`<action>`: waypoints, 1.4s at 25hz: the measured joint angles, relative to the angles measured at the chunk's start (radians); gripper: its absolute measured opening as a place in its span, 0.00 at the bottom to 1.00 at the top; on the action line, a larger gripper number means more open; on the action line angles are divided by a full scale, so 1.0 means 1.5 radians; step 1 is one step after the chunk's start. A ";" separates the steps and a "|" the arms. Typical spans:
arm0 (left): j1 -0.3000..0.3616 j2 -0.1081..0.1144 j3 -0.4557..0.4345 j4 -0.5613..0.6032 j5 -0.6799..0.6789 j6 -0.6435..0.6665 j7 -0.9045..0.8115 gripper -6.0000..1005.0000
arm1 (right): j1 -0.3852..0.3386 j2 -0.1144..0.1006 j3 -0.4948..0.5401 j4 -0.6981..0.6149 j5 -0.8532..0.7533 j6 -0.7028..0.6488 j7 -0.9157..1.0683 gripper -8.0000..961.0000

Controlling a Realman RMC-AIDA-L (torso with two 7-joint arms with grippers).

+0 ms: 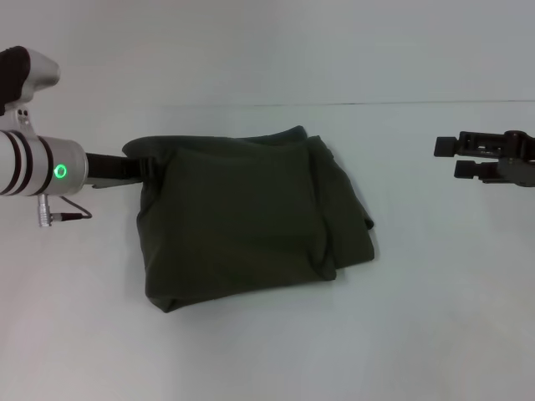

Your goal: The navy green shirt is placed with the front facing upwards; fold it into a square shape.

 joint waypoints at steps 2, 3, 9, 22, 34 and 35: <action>0.003 0.001 0.000 0.000 -0.011 0.001 0.000 0.10 | 0.000 0.002 -0.003 0.000 0.000 0.000 0.000 0.95; 0.004 0.001 0.000 0.000 -0.018 0.001 0.000 0.10 | 0.001 0.003 -0.006 0.000 0.000 0.000 0.000 0.95; 0.007 0.000 0.000 -0.001 -0.039 0.002 0.000 0.11 | 0.004 0.005 -0.012 0.000 0.000 0.004 0.000 0.95; 0.077 -0.019 0.000 0.062 -0.168 -0.040 0.006 0.25 | 0.006 0.006 -0.012 0.000 0.000 0.005 -0.003 0.95; 0.185 -0.016 -0.132 0.127 -0.293 0.302 0.174 0.74 | -0.010 0.014 0.007 -0.001 0.007 -0.012 -0.114 0.95; 0.192 -0.016 -0.151 0.126 -0.293 0.354 0.200 0.79 | -0.014 0.016 0.008 0.000 0.007 -0.023 -0.136 0.95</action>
